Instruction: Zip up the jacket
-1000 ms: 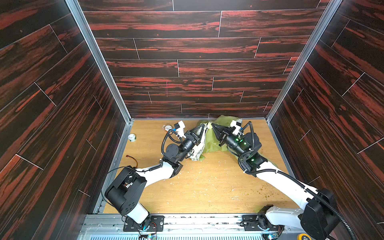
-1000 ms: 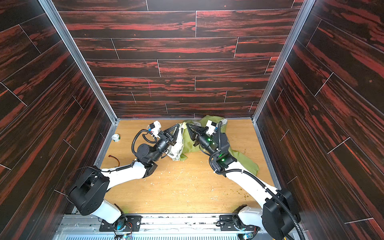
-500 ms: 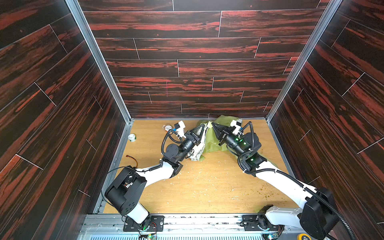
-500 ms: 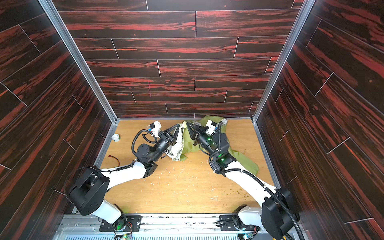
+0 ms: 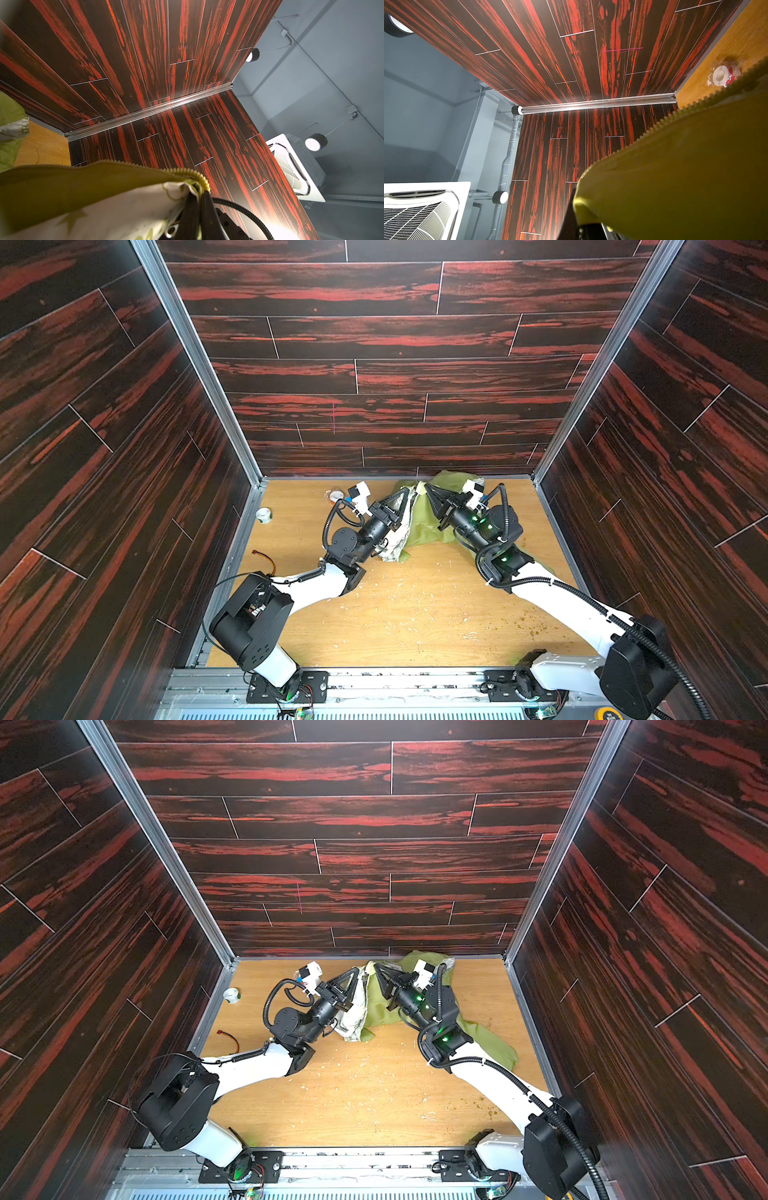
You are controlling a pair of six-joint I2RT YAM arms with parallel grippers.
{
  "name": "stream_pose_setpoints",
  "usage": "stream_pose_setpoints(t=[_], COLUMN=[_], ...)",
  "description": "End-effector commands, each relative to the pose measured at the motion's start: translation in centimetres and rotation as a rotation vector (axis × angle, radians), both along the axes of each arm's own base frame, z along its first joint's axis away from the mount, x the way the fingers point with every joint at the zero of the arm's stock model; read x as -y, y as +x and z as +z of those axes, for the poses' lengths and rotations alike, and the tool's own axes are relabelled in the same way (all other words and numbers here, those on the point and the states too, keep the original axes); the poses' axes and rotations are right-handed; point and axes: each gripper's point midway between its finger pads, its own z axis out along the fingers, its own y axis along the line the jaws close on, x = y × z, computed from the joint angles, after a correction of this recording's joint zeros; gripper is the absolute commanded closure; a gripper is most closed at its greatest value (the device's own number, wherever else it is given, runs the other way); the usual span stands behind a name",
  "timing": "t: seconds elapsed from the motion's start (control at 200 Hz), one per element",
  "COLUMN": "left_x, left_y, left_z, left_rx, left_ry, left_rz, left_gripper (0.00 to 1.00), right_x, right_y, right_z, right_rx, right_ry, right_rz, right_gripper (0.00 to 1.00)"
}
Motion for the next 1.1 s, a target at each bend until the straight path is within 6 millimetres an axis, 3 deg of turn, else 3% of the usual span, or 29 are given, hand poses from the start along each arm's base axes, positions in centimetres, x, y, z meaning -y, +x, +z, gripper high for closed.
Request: stream_pose_setpoints(t=[0.0,1.097], left_x=[-0.9,-0.7], left_y=[-1.6,-1.7], left_z=[3.4,4.0], left_rx=[0.088,0.105], left_ry=[-0.073,-0.074], left_rz=[-0.013,-0.024], left_gripper=[1.0,1.0], right_x=[0.5,-0.4], right_y=[-0.4,0.3], right_z=[1.7,-0.4], right_rx=[0.04,-0.026], right_ry=[0.041,0.003], right_rz=[-0.009,0.012], right_gripper=[1.0,1.0])
